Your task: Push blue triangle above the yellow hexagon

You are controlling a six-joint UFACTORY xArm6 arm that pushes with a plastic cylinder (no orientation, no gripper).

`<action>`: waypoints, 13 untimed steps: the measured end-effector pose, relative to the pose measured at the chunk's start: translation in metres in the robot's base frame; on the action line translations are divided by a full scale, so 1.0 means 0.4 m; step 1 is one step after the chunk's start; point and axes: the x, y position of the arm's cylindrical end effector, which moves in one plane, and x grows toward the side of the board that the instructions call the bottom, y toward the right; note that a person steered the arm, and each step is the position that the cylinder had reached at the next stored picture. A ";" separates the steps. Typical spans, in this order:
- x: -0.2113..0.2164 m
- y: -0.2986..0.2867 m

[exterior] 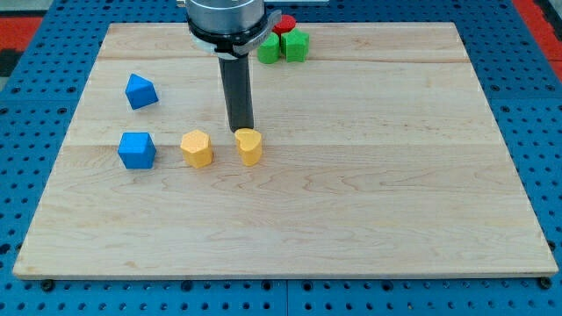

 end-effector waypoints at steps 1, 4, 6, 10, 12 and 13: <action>-0.095 -0.022; -0.361 -0.390; -0.307 -0.493; -0.205 -0.209; -0.201 -0.418; -0.183 -0.382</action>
